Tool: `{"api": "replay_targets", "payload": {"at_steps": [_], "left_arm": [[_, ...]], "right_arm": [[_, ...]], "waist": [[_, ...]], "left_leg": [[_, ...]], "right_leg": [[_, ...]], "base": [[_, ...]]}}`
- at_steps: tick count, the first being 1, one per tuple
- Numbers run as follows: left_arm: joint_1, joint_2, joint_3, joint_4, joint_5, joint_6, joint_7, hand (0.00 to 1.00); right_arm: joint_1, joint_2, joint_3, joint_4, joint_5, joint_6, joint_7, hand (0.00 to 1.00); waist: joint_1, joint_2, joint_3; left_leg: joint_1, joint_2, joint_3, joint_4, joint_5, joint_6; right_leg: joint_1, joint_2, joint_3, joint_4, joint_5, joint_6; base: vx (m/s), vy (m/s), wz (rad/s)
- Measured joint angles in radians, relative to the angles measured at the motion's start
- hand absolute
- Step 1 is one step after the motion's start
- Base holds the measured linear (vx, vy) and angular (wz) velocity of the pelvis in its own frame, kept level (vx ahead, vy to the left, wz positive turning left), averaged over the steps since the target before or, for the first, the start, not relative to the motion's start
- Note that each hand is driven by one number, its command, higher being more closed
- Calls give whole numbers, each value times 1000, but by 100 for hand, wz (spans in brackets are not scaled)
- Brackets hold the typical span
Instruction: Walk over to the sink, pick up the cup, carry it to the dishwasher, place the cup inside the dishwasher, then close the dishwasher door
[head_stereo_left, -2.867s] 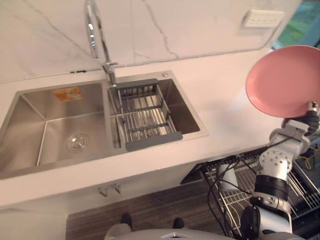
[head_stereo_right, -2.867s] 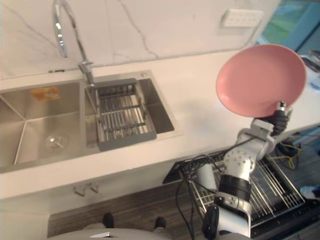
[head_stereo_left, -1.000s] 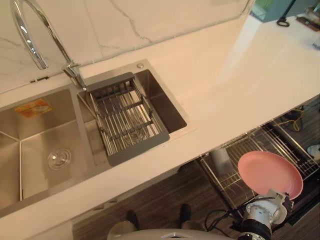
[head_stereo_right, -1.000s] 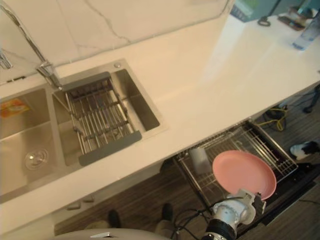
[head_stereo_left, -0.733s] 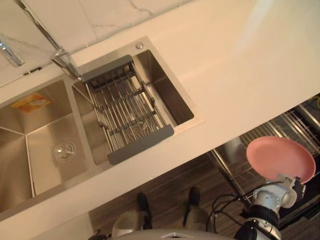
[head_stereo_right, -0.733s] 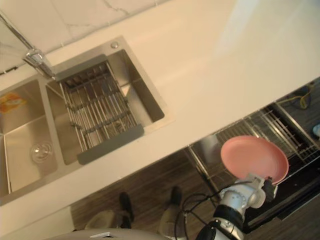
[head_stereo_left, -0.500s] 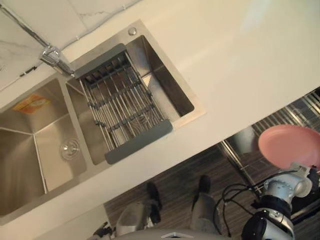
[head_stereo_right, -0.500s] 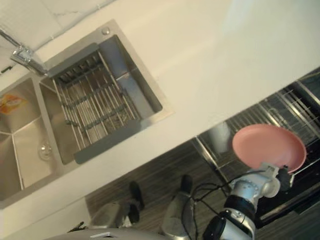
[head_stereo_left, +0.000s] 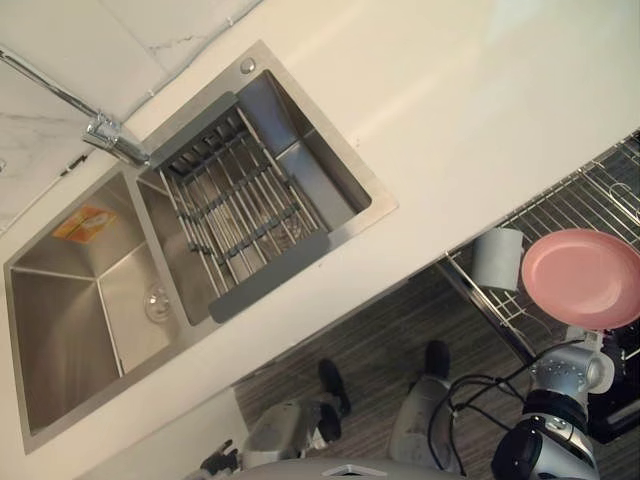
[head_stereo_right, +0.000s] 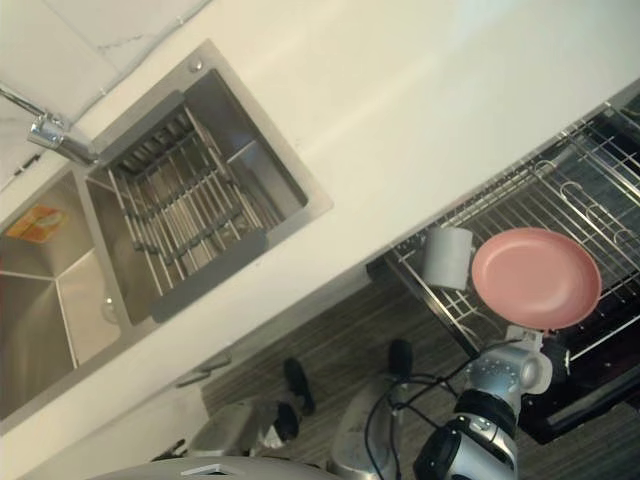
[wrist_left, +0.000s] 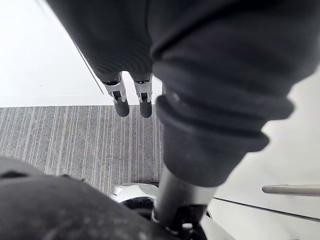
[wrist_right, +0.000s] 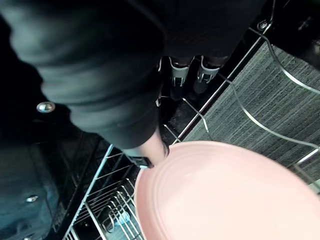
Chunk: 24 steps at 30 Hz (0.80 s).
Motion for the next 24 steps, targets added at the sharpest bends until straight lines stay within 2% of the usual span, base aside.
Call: {"api": "replay_targets", "payload": {"at_steps": [2, 8, 11, 12, 13, 15, 16, 17, 18, 19, 22, 24], "left_arm": [[0, 0, 0, 0, 9, 0, 0, 0], [0, 4, -16, 0, 17, 0, 9, 0], [6, 4, -18, 0, 17, 0, 12, 0], [12, 4, -17, 0, 23, 0, 12, 0], [16, 5, -15, 1, 37, 0, 12, 0], [22, 8, -11, 3, 40, 0, 12, 0], [29, 10, -5, 3, 54, 0, 12, 0], [40, 9, 11, 6, 70, 0, 12, 0], [43, 9, 19, 10, 80, 0, 12, 0], [43, 9, 27, 28, 98, 2, 11, 0], [41, 14, 32, 34, 137, 13, 12, 0], [32, 24, 64, 48, 156, 23, 15, 0]], "right_arm": [[0, 0, 10, 7, -1, 1, 29, 0], [16, 2, 62, -20, -38, -1, 44, 0], [34, 2, 70, -72, -37, -10, 65, 0], [45, 3, 70, -102, -34, -14, 72, 0], [53, 5, 70, -130, -26, -17, 82, 0], [69, 12, 70, -173, -12, -20, 99, 0], [86, 16, 70, -205, 6, -23, 108, 0], [101, 16, 64, -227, 14, -26, 109, 0], [108, 16, 55, -240, 21, -26, 110, 0], [119, 16, 18, -273, 28, -28, 113, 0], [129, 15, -27, -329, 54, -28, 121, 0], [143, 15, -84, -366, 63, -20, 119, 0]], "waist": [[0, 1, -1], [1, -1, -1], [0, 7, -12], [0, -4, -18], [1, 4, -34], [1, -13, -45], [0, -17, -66], [-1, -35, -86], [-2, -38, -98], [-7, -48, -120], [-24, -70, -136], [-39, -106, -154]], "left_leg": [[0, 0, 0, -2, 0, 0], [32, 0, -2, -4, -5, 3], [37, 9, -9, -3, -34, 9], [37, 13, -21, -3, -53, 12], [44, 16, -29, -2, -72, 15], [52, 16, -29, 2, -87, 16], [55, 17, -29, 16, -98, 19], [57, 18, -29, 25, -109, 18], [57, 19, -29, 31, -116, 18], [65, 22, -29, 36, -125, 20], [72, 28, -29, 36, -130, 19], [71, 42, -27, 35, -130, 17]], "right_leg": [[4, 4, 7, -19, 16, -1], [48, 14, 22, -79, 46, 2], [61, 26, 22, -102, 62, 6], [63, 32, 23, -111, 69, 7], [70, 38, 25, -119, 76, 10], [87, 38, 25, -138, 86, 13], [104, 38, 24, -155, 93, 15], [117, 38, 21, -172, 101, 18], [125, 39, 20, -181, 105, 19], [148, 42, 18, -203, 116, 18], [166, 52, 17, -230, 133, 11], [171, 70, 18, -250, 146, 9]], "base": [[-36, 12, -6], [-38, 4, -14], [-27, 26, -5], [2, 36, -9], [9, 46, -10], [7, 45, -8], [20, 44, -5], [34, 37, -4], [58, 26, -6], [56, 10, -8], [37, -19, -6], [41, -65, -7]]}}
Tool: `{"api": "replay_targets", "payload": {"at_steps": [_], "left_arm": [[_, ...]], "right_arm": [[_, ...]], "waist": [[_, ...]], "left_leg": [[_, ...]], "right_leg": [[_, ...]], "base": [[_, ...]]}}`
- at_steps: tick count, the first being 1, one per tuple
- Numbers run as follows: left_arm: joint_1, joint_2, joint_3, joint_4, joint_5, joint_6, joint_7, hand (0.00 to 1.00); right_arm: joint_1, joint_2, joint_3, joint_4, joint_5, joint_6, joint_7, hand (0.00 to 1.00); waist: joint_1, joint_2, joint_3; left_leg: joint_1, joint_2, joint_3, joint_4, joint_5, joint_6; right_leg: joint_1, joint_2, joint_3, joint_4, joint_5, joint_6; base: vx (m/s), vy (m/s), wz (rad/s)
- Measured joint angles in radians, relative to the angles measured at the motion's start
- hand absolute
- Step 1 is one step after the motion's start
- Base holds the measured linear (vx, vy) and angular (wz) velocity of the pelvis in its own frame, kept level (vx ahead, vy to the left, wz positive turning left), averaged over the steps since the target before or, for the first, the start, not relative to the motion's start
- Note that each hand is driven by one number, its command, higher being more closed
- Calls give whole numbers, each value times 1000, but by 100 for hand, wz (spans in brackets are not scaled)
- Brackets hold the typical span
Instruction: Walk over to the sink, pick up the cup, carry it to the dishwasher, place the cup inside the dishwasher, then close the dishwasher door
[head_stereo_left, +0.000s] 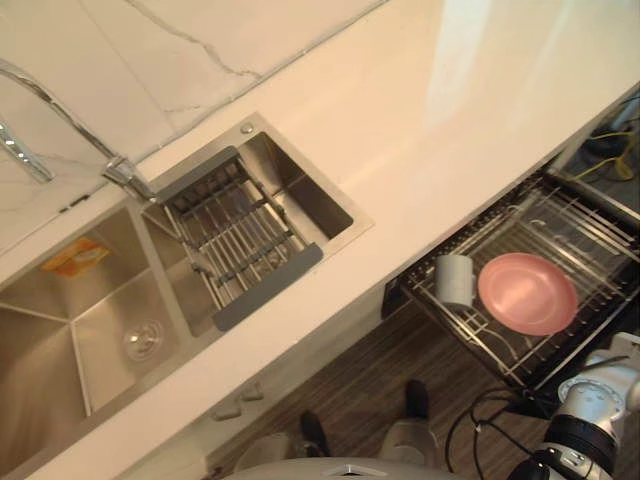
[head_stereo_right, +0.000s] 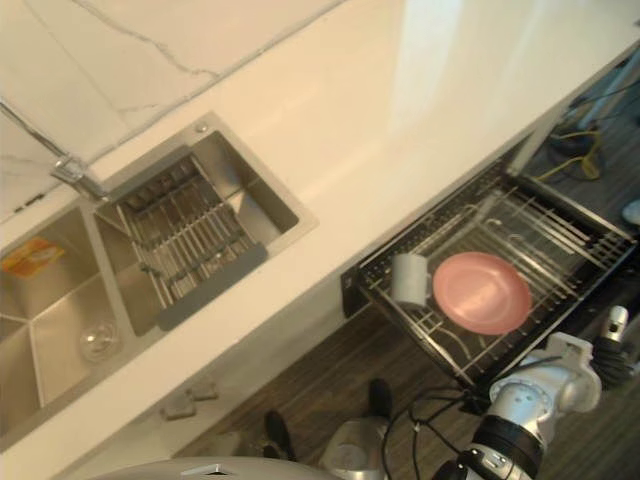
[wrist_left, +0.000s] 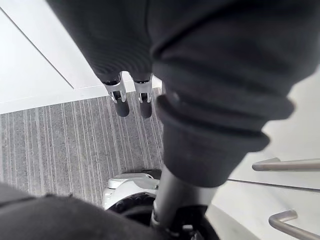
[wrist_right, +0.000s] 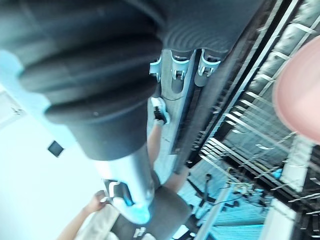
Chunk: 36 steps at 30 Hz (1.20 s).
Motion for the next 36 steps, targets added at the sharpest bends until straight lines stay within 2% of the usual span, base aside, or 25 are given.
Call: {"api": "replay_targets", "payload": {"at_steps": [2, 6, 8, 11, 15, 17, 19, 21, 23, 27, 29, 32, 34, 36], "left_arm": [[1, 10, 16, 19, 2, 9, 7, 0], [6, 38, 41, 22, 28, 43, 31, 0], [15, 50, 45, 22, 31, 53, 21, 0], [25, 52, 49, 22, 30, 70, 23, 0], [37, 55, 58, 23, 31, 87, 23, 0], [43, 56, 71, 24, 29, 103, 23, 0], [47, 56, 76, 24, 28, 108, 23, 0], [50, 55, 87, 23, 26, 108, 23, 0], [50, 52, 97, 22, 26, 107, 23, 0], [51, 44, 117, 21, 4, 104, 24, 0], [51, 41, 117, 21, 1, 99, 26, 0], [52, 34, 119, 19, -25, 90, 35, 0], [53, 30, 119, 19, -38, 81, 39, 0], [57, 25, 131, 18, -44, 72, 46, 0]], "right_arm": [[8, -8, -31, -28, 0, 14, -3, 0], [40, -14, -89, -70, -1, 20, -24, 0], [51, -17, -124, -79, -1, 31, -25, 0], [79, -23, -194, -74, 0, 55, -36, 0], [154, -18, -258, 9, 7, 82, -35, 0], [199, 27, -280, 55, 42, 100, -15, 0], [218, 74, -281, 72, 72, 99, 9, 0], [225, 164, -272, 82, 116, 98, 80, 0], [221, 215, -249, 85, 126, 98, 131, 0], [216, 261, -161, 121, 133, 85, 230, 0], [212, 279, -119, 122, 133, 75, 257, 0], [203, 288, -30, 154, 127, 60, 291, 0], [198, 291, 2, 203, 112, 48, 293, 0], [186, 295, -2, 250, 109, 8, 290, 0]], "waist": [[-18, -26, -17], [-29, -90, -45], [-43, -103, -54], [-72, -105, -55], [-92, -111, -65], [-95, -117, -79], [-97, -120, -89], [-91, -125, -94], [-85, -127, -96], [-63, -126, -96], [-56, -125, -99], [-21, -123, -117], [-9, -124, -118], [0, -124, -118]], "left_leg": [[4, 16, 4, 5, -6, -9], [35, 60, 49, 40, -41, -30], [40, 71, 72, 55, -55, -37], [60, 84, 113, 72, -78, -43], [72, 98, 152, 87, -106, -51], [87, 101, 170, 84, -111, -55], [91, 101, 172, 84, -114, -56], [104, 100, 183, 85, -120, -56], [106, 97, 184, 85, -122, -54], [105, 96, 154, 86, -121, -52], [103, 95, 128, 81, -113, -49], [93, 82, 87, 55, -90, -44], [97, 68, 46, 28, -67, -38], [100, 55, 10, -1, -43, -33]], "right_leg": [[3, 15, 2, -1, 3, -6], [25, 63, 55, -21, 7, -23], [22, 76, 81, -26, 9, -27], [24, 90, 120, -25, 8, -28], [27, 105, 153, -23, 3, -30], [29, 110, 168, -18, -1, -29], [29, 110, 168, -14, -1, -29], [35, 109, 171, -9, -2, -28], [37, 106, 171, -9, -3, -28], [56, 94, 139, -9, -10, -30], [71, 85, 105, -11, -12, -33], [77, 72, 48, -13, -14, -33], [100, 58, 0, -16, -23, -31], [115, 49, -41, -16, -30, -31]], "base": [[59, -79, -14], [44, -67, -40], [24, -30, -45], [28, 0, -41], [21, 6, -34], [51, 13, -21], [37, 21, -7], [15, 30, -9], [1, 14, -3], [12, 19, 19], [17, 16, 42], [18, -13, 40], [13, -8, 73], [-7, -7, 73]]}}
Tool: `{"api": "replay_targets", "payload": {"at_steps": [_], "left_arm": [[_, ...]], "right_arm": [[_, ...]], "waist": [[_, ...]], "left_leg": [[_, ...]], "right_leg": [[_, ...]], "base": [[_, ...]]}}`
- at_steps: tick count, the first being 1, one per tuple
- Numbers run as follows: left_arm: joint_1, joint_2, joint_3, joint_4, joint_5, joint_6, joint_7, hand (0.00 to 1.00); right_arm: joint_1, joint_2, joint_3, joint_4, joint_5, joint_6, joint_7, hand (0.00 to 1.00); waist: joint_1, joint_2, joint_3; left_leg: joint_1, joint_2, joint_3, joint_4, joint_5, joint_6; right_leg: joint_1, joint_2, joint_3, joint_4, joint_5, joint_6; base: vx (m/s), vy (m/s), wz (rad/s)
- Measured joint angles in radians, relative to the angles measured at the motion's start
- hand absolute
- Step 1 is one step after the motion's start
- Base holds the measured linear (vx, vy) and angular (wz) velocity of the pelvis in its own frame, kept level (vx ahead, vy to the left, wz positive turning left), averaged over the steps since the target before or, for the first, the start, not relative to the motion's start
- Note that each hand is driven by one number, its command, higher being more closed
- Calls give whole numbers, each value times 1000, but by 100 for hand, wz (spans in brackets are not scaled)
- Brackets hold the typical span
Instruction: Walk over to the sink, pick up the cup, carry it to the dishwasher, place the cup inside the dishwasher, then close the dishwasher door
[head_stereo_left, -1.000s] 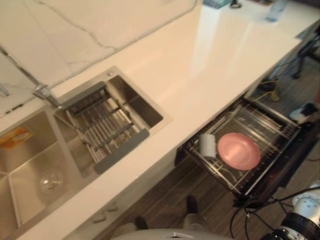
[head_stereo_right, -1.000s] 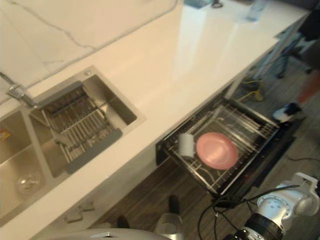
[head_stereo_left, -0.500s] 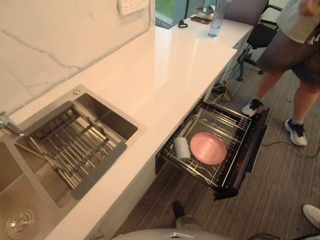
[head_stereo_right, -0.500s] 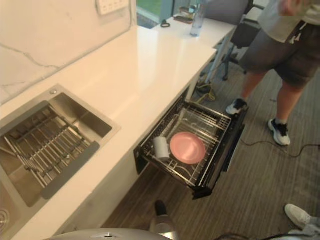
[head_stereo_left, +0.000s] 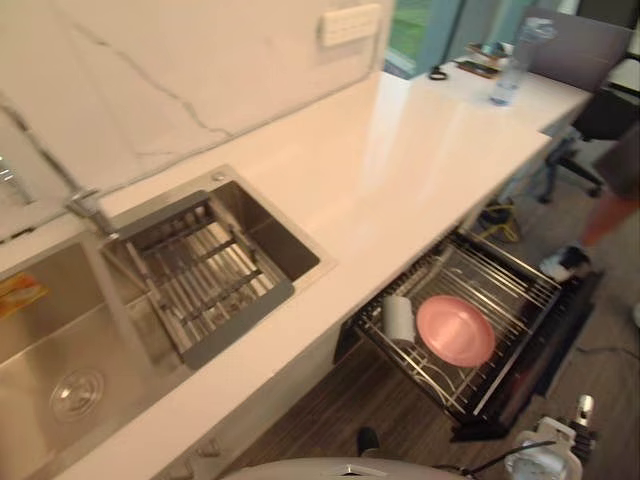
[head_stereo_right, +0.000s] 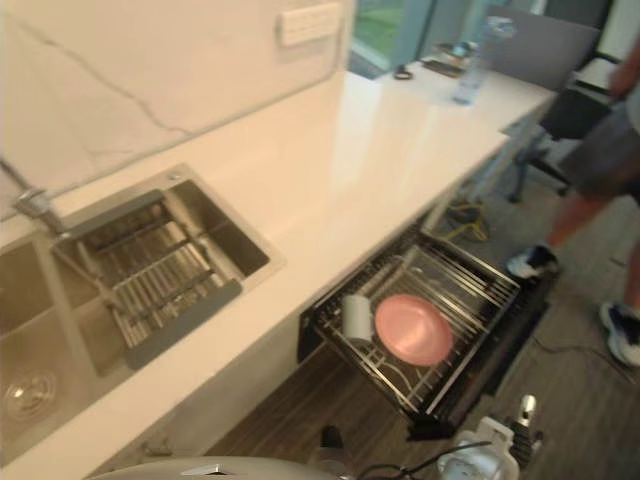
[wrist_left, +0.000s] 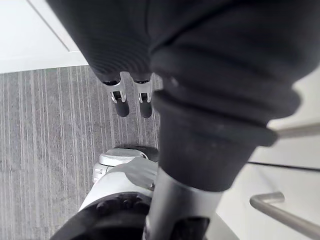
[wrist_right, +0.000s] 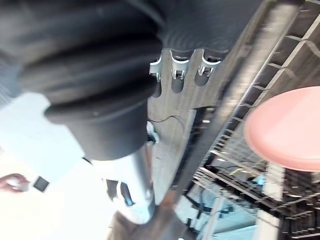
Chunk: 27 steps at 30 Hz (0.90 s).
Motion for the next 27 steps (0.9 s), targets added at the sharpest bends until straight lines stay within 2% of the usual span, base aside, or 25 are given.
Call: {"api": "replay_targets", "payload": {"at_steps": [2, 5, 12, 19, 27], "left_arm": [[2, -11, 20, 0, -16, -9, 4, 0], [6, -11, 24, -2, -19, -11, 5, 0], [20, -12, 34, -11, -29, -35, -13, 0], [34, -33, 44, -38, -36, -45, -21, 0], [23, -43, 18, -50, -38, -44, -18, 0]], "right_arm": [[8, -14, 7, 56, 3, -14, 1, 0], [14, -18, 11, 82, 4, -49, -3, 0], [26, -27, 113, 106, 4, -116, -73, 0], [23, -35, 167, 140, -5, -127, -74, 0], [-21, -63, 169, 144, -12, -120, -83, 0]], "waist": [[15, -2, 0], [21, -5, -1], [32, -7, -3], [51, -3, -3], [57, 28, 31]], "left_leg": [[1, -13, -36, -40, 31, 4], [3, -24, -74, -89, 73, 8], [-22, -26, -167, -133, 130, 8], [-54, -19, -210, -134, 144, 2], [-105, -21, -266, -134, 170, -5]], "right_leg": [[4, -11, -35, 0, -2, 0], [11, -16, -77, 0, -3, 1], [23, -23, -180, 0, -16, 5], [26, -17, -236, 0, -15, 1], [-2, -29, -291, 38, -36, -1]], "base": [[-19, -14, 47], [-29, -33, 39], [-56, -59, 35], [-43, -29, 24], [-5, -5, 21]]}}
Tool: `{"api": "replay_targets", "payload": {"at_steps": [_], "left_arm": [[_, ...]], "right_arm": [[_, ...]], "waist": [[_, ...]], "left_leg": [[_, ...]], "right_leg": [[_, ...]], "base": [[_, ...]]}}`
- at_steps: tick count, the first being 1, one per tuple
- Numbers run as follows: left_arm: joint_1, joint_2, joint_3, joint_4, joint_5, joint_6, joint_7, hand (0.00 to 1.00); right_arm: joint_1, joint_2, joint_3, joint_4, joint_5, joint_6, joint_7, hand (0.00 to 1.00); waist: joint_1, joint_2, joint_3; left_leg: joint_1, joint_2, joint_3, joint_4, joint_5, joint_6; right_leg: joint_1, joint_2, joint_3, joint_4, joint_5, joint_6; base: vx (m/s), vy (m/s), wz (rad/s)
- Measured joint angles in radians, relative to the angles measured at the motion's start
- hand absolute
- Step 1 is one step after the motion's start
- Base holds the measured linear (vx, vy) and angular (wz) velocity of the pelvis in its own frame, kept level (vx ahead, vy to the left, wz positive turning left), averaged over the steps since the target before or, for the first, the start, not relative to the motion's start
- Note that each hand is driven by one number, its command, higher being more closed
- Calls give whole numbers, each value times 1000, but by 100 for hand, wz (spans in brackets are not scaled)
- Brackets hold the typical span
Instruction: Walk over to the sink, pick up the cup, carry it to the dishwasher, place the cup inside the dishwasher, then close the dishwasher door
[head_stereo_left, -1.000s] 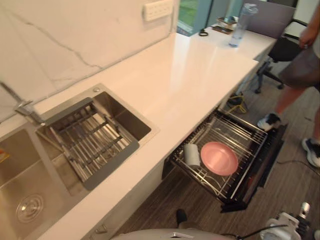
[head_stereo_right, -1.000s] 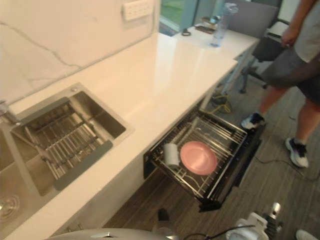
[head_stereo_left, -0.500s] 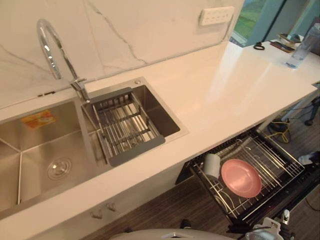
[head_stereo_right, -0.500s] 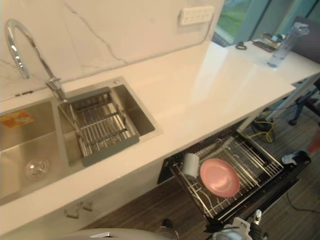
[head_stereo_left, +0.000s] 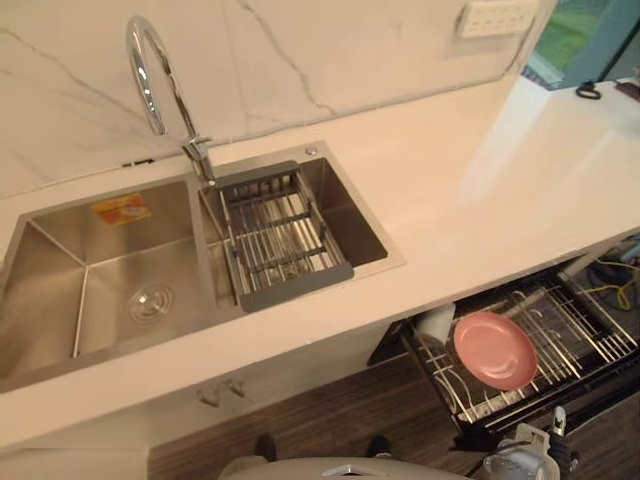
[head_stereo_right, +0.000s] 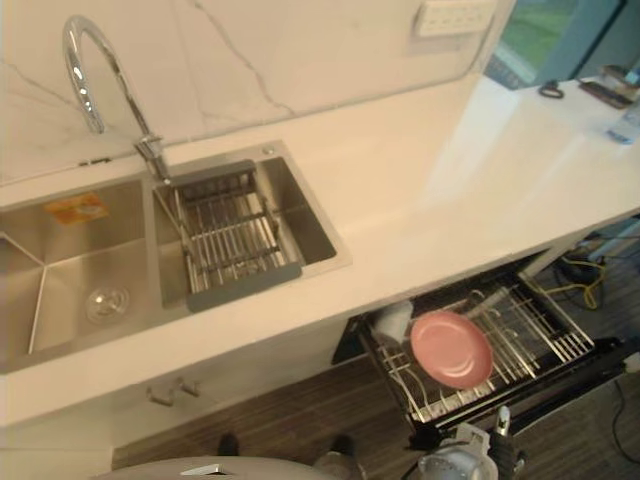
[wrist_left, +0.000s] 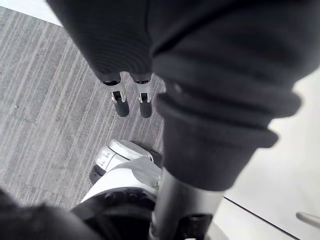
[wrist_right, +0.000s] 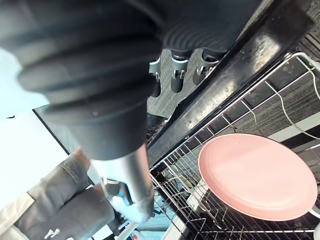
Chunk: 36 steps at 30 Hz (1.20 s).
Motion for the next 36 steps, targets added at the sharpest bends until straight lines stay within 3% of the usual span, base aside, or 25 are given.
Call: {"api": "replay_targets", "payload": {"at_steps": [4, 7, 14, 16, 19, 26, 31, 36], "left_arm": [[-13, -4, -30, -32, -23, 0, 7, 0], [-23, -7, -37, -36, -46, -8, 6, 0], [-64, -9, -47, -37, -79, -8, -14, 0], [-80, -18, -47, -36, -79, -7, -14, 0], [-88, -33, -46, -39, -87, -7, -19, 0], [-91, -39, -30, -39, -87, -8, -37, 0], [-88, -62, 30, -38, -84, -10, -47, 0], [-72, -81, 88, -34, -75, -17, -49, 0]], "right_arm": [[-58, -24, 28, -7, -3, 0, -6, 0], [-105, -32, 37, -28, -3, -1, -5, 0], [-264, -44, 38, -171, 52, -3, 25, 0], [-295, -66, 36, -199, 97, -6, 40, 0], [-348, -110, 35, -202, 138, -10, 55, 0], [-359, -93, 30, -222, 169, -28, 69, 0], [-310, -62, 38, -261, 168, -30, 72, 0], [-98, 9, 198, -402, 147, -27, 170, 0]], "waist": [[23, 33, 32], [37, 42, 61], [49, 58, 125], [49, 68, 145], [76, 87, 154], [83, 90, 159], [89, 90, 161], [78, 79, 159]], "left_leg": [[-39, 3, -26, 3, 19, -7], [-63, 3, -43, 1, 28, -18], [-125, -22, -45, 0, 62, -8], [-137, -11, 16, 0, 72, 1], [-155, -21, 29, 5, 100, 10], [-164, -15, 4, 0, 110, 1], [-149, 20, 85, 6, 122, 12], [-86, 36, 100, 12, 102, 4]], "right_leg": [[-53, -12, -20, 70, -31, -5], [-97, -30, -28, 146, -68, -10], [-227, -126, -33, 388, -168, -15], [-227, -149, -60, 423, -188, -12], [-253, -178, -63, 468, -206, -11], [-259, -179, -65, 508, -234, -16], [-244, -176, -80, 527, -251, -23], [-181, -155, -73, 503, -266, -18]], "base": [[-31, -15, 20], [-45, -21, 23], [-32, -24, 24], [-23, -37, 54], [-3, -5, 25], [-26, -27, 10], [-11, -59, 7], [29, -47, -10]]}}
